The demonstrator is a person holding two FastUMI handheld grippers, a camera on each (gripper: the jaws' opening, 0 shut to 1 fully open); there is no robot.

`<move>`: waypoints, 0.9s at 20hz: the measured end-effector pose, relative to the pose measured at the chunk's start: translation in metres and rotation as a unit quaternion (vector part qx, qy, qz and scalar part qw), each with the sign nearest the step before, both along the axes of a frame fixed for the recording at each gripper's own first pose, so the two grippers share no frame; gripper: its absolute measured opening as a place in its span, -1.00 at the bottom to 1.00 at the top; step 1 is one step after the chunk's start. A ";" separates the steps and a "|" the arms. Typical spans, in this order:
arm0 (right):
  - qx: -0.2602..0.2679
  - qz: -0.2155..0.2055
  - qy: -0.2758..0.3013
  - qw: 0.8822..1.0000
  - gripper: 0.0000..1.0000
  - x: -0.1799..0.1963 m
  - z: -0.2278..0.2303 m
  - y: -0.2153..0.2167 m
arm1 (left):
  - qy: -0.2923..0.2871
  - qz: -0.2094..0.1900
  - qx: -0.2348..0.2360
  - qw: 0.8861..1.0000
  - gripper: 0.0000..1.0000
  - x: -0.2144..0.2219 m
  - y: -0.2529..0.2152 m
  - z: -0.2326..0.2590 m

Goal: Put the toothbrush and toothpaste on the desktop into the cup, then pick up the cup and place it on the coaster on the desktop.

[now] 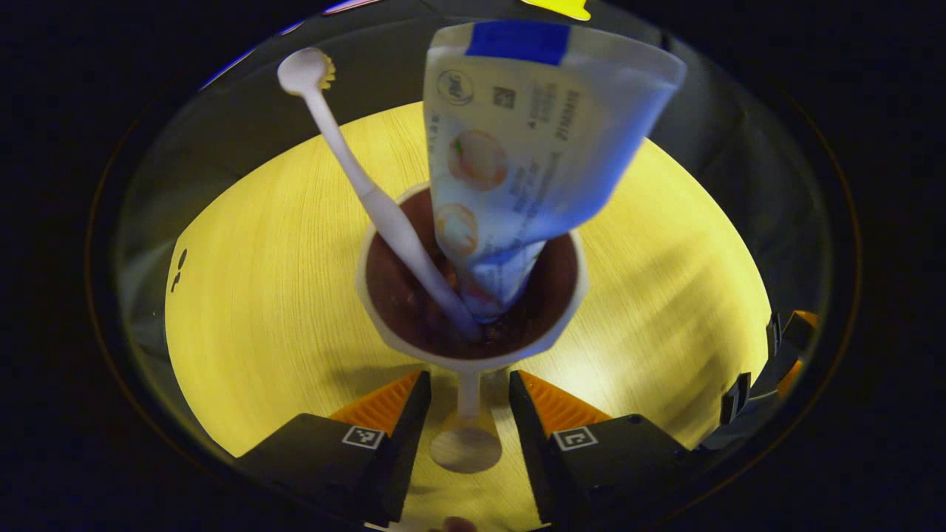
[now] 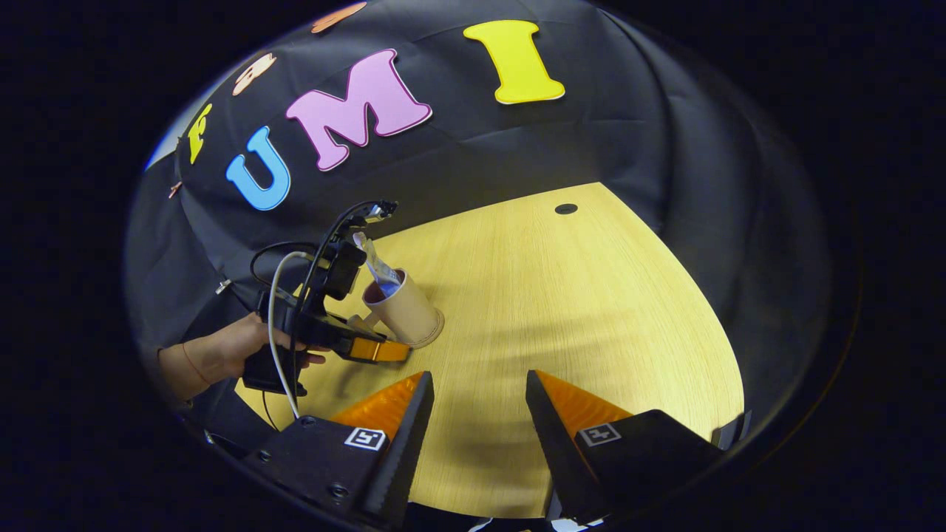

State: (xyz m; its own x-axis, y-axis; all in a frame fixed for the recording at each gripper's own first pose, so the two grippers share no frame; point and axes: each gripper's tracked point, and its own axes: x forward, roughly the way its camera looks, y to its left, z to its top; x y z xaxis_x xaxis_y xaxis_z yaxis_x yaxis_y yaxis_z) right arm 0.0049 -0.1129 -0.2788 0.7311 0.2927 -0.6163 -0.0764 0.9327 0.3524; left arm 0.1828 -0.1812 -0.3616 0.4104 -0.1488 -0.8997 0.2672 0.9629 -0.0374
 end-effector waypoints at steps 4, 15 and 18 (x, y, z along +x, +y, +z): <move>-0.003 0.003 -0.005 1.000 0.57 0.002 0.005 0.003 | -0.013 0.009 0.005 1.000 0.81 -0.004 0.008 0.012; -0.013 -0.011 -0.038 0.999 0.57 0.015 0.050 0.024 | -0.120 0.024 -0.031 0.992 0.82 -0.036 0.041 0.106; -0.019 -0.012 -0.049 0.999 0.57 0.017 0.065 0.032 | -0.166 0.023 -0.043 0.985 0.82 -0.044 0.058 0.143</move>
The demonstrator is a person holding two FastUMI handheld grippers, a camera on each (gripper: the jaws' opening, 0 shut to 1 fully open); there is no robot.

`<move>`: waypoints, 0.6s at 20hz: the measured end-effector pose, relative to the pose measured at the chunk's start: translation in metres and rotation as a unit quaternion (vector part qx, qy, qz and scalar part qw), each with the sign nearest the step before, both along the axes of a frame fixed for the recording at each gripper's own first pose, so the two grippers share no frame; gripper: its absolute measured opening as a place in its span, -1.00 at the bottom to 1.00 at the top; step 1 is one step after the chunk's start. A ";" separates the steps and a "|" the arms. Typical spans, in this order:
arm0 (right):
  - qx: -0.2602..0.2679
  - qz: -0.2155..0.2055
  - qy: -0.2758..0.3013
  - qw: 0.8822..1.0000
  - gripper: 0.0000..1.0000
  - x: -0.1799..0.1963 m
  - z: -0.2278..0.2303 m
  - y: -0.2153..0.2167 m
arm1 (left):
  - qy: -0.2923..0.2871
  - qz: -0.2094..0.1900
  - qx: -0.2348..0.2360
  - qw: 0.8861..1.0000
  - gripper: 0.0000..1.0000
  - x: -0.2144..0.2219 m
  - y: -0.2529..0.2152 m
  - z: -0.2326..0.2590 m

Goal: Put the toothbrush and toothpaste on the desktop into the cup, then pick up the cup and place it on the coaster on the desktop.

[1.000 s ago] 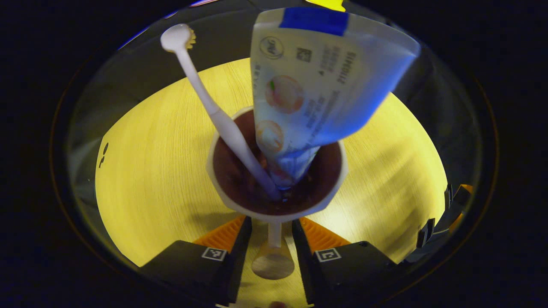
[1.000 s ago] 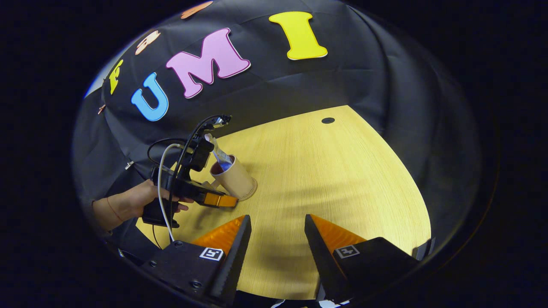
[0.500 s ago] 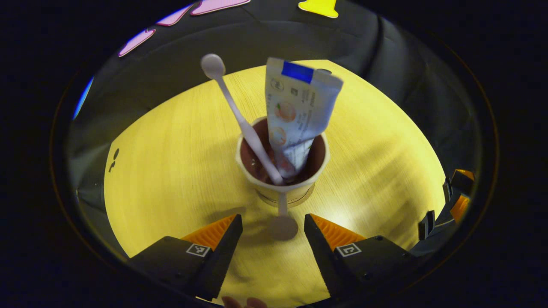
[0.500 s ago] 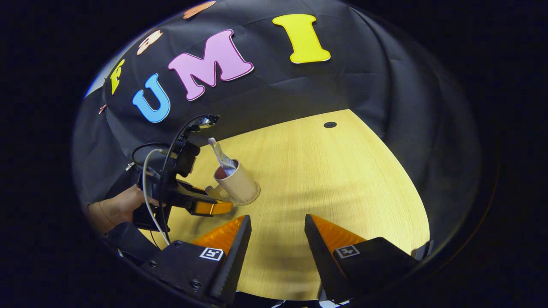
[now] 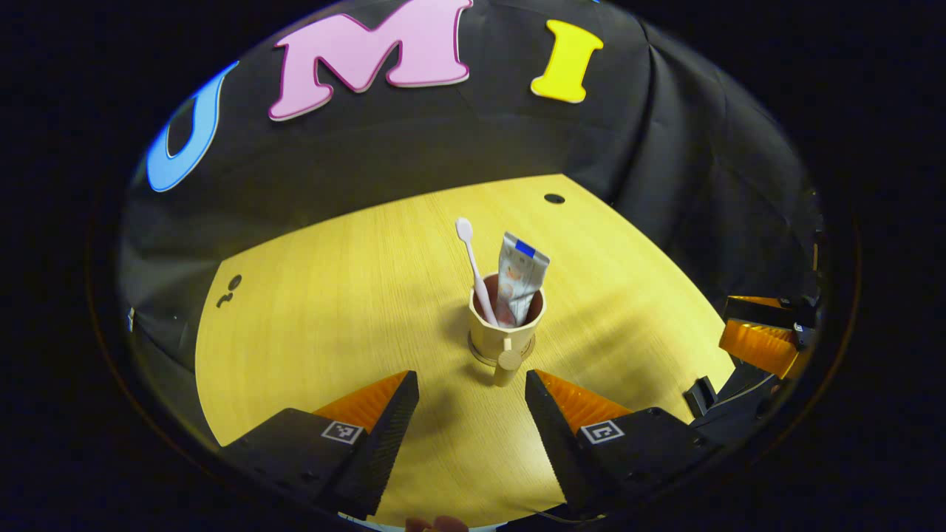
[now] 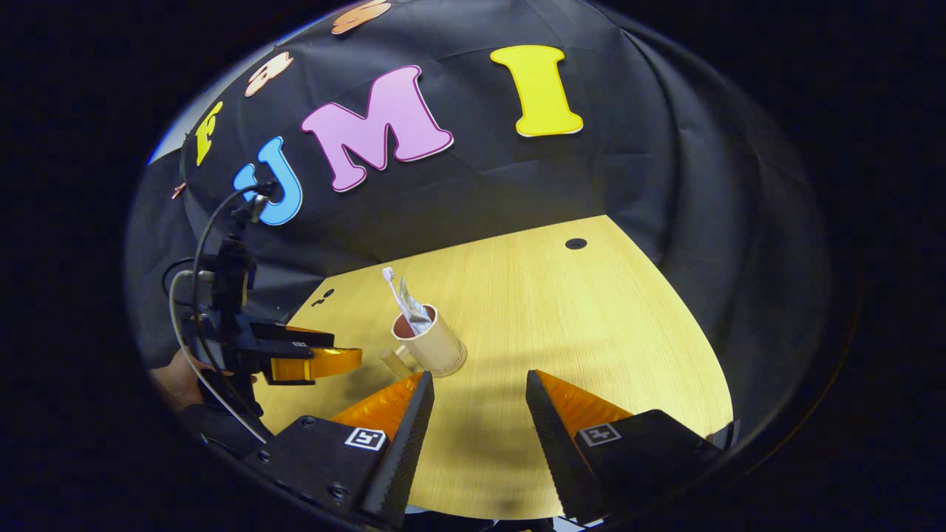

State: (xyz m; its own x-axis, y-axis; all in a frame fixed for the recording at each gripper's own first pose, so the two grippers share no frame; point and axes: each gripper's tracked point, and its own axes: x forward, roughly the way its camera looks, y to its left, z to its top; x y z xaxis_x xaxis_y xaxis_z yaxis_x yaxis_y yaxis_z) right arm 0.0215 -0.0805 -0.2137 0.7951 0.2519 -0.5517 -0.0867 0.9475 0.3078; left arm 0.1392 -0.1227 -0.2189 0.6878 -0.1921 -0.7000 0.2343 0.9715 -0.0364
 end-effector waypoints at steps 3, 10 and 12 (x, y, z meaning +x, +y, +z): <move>-0.011 0.009 -0.013 1.000 0.57 0.000 0.015 0.014 | -0.031 -0.002 -0.007 0.999 0.82 -0.009 0.016 0.025; -0.013 0.026 -0.036 0.999 0.57 -0.001 0.042 0.061 | -0.084 0.015 -0.045 0.995 0.82 -0.035 0.061 0.054; -0.015 0.029 -0.045 0.998 0.57 0.004 0.049 0.073 | -0.099 0.017 -0.053 0.993 0.82 -0.042 0.079 0.060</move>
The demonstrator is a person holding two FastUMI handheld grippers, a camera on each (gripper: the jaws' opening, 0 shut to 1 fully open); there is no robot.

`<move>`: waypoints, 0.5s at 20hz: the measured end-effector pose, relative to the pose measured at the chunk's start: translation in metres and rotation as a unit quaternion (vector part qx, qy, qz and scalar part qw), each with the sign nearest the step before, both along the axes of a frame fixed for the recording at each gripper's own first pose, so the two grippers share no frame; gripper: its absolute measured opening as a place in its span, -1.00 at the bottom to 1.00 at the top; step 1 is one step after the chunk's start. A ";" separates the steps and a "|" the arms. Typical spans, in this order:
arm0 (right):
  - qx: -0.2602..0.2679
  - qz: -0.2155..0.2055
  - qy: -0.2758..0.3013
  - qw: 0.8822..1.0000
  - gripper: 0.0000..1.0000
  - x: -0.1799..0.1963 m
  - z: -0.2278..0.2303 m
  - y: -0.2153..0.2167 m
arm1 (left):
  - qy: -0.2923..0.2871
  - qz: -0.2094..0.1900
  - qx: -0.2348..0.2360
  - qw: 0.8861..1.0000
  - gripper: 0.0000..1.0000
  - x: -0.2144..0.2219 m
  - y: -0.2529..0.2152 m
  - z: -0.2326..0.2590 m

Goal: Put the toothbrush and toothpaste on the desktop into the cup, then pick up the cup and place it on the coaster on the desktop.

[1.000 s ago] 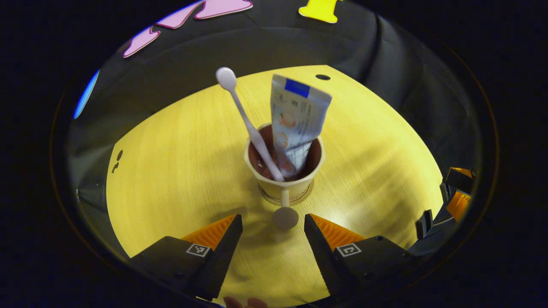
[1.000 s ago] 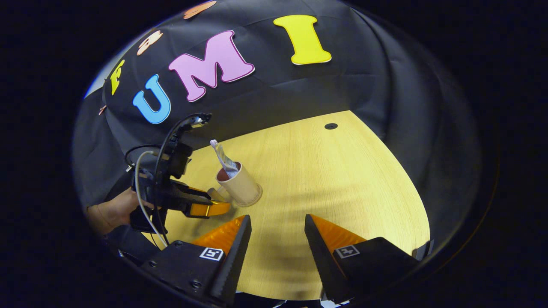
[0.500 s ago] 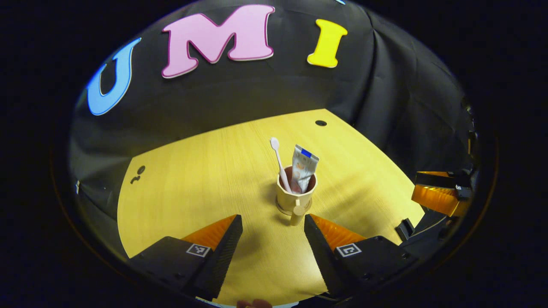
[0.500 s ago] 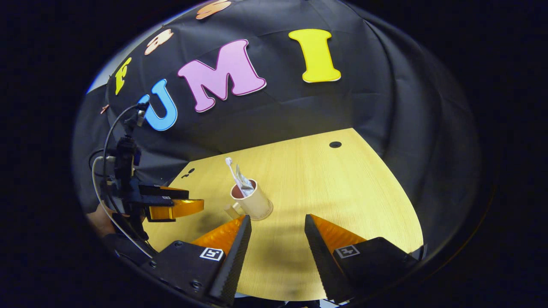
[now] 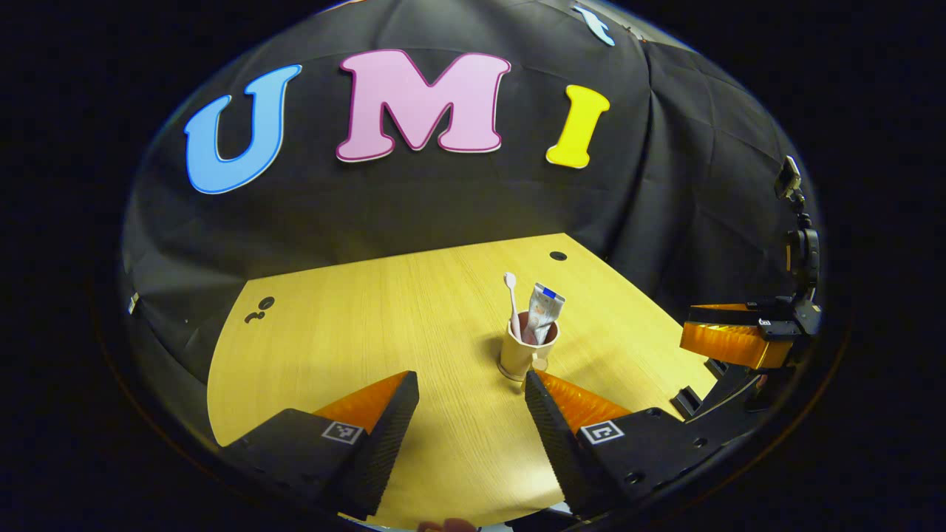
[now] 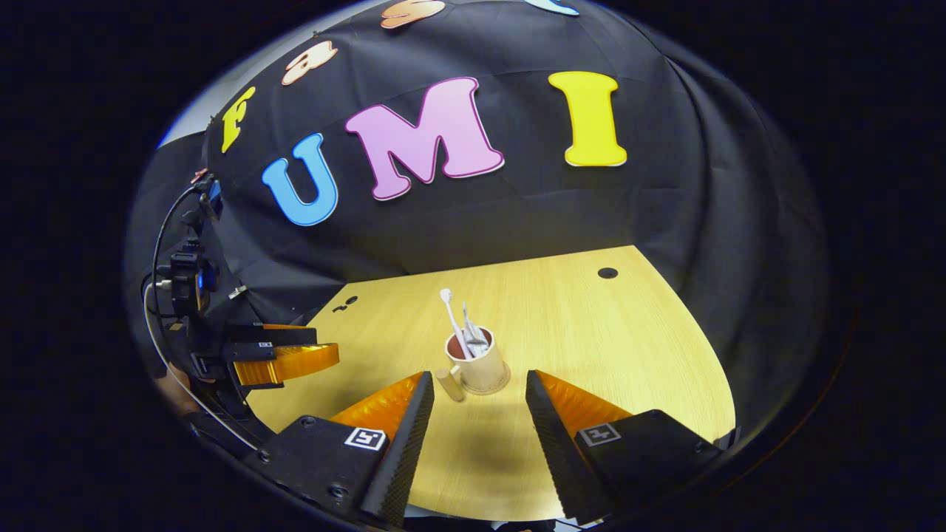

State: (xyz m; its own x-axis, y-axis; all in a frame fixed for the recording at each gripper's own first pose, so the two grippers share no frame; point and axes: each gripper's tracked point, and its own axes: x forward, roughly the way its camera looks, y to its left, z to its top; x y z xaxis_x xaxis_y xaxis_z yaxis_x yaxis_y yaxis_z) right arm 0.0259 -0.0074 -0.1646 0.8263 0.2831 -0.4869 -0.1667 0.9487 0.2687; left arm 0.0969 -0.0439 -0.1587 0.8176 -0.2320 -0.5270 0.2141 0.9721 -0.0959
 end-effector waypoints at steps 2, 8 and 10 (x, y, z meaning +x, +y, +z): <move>-0.004 0.004 -0.008 1.000 0.56 0.001 0.005 0.011 | -0.015 0.005 -0.003 1.000 0.82 -0.005 0.015 0.005; -0.013 0.018 -0.019 1.000 0.58 0.000 0.011 0.044 | -0.048 0.020 -0.004 0.999 0.82 -0.018 0.044 0.014; -0.015 0.025 -0.022 0.999 0.61 -0.001 0.012 0.051 | -0.053 0.027 -0.004 0.998 0.82 -0.022 0.050 0.016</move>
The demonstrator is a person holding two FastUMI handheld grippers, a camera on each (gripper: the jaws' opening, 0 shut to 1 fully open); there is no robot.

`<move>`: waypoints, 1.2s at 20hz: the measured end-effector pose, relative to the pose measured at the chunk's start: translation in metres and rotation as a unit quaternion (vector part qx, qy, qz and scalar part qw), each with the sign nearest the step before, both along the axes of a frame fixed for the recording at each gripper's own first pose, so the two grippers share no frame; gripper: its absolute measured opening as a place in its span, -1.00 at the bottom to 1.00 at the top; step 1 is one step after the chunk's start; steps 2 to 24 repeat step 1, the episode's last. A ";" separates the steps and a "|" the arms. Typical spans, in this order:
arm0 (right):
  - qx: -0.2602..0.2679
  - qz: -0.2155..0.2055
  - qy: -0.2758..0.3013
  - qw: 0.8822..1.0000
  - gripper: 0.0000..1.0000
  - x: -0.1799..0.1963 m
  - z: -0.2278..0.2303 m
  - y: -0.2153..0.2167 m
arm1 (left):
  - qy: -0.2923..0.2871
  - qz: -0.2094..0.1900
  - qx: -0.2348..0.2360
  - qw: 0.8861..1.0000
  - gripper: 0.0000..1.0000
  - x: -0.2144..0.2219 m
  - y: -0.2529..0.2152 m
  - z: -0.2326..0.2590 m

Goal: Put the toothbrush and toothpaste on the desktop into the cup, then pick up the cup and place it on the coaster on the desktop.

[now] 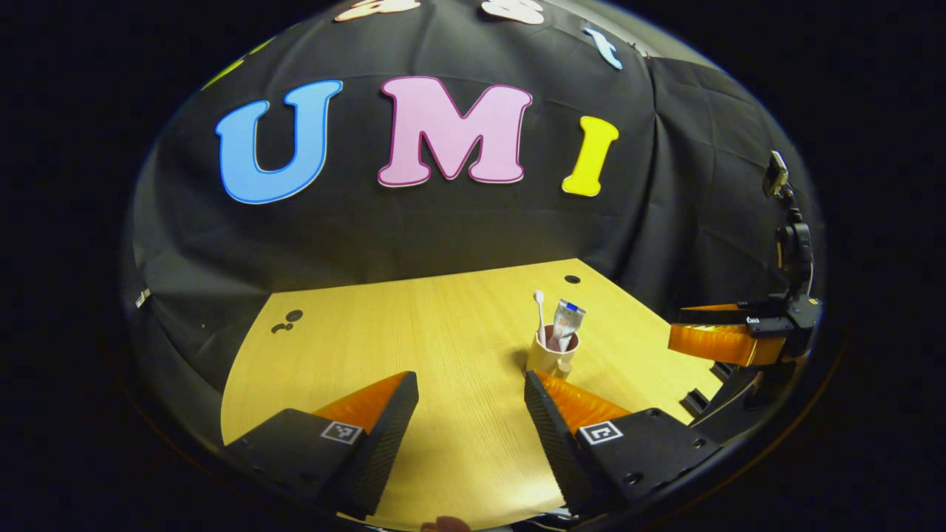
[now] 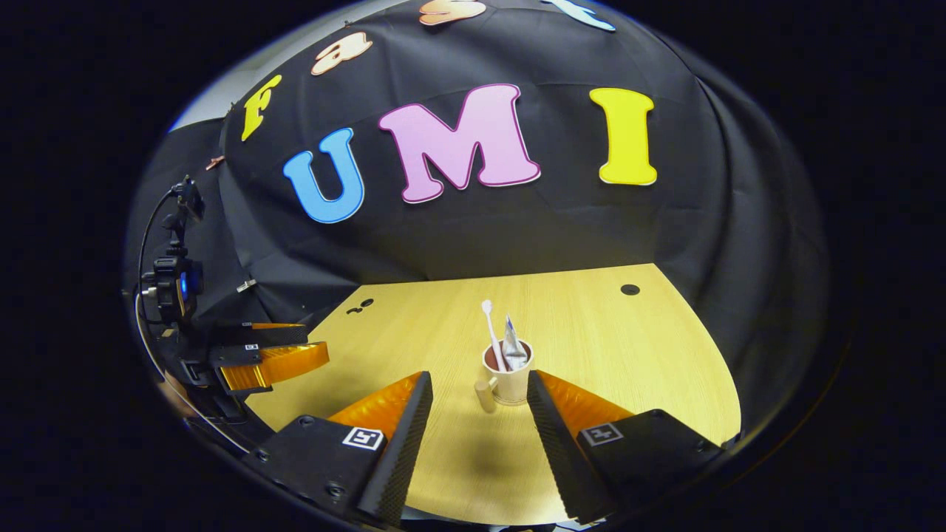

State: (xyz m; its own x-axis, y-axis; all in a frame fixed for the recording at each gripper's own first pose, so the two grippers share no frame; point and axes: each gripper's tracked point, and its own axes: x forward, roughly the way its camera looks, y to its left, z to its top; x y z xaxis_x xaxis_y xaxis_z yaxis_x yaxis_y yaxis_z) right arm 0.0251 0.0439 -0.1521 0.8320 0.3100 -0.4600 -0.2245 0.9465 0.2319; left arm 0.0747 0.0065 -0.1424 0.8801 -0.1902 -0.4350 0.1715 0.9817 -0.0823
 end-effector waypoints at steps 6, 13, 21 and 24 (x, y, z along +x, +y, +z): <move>-0.001 0.003 0.001 1.000 0.61 -0.001 0.000 0.003 | 0.000 0.003 -0.001 1.000 0.82 -0.002 0.002 0.000; -0.001 0.003 0.001 1.000 0.61 -0.001 0.000 0.003 | 0.000 0.003 -0.001 1.000 0.82 -0.002 0.002 0.000; -0.001 0.003 0.001 1.000 0.61 -0.001 0.000 0.003 | 0.000 0.003 -0.001 1.000 0.82 -0.002 0.002 0.000; -0.001 0.003 0.001 1.000 0.61 -0.001 0.000 0.003 | 0.000 0.003 -0.001 1.000 0.82 -0.002 0.002 0.000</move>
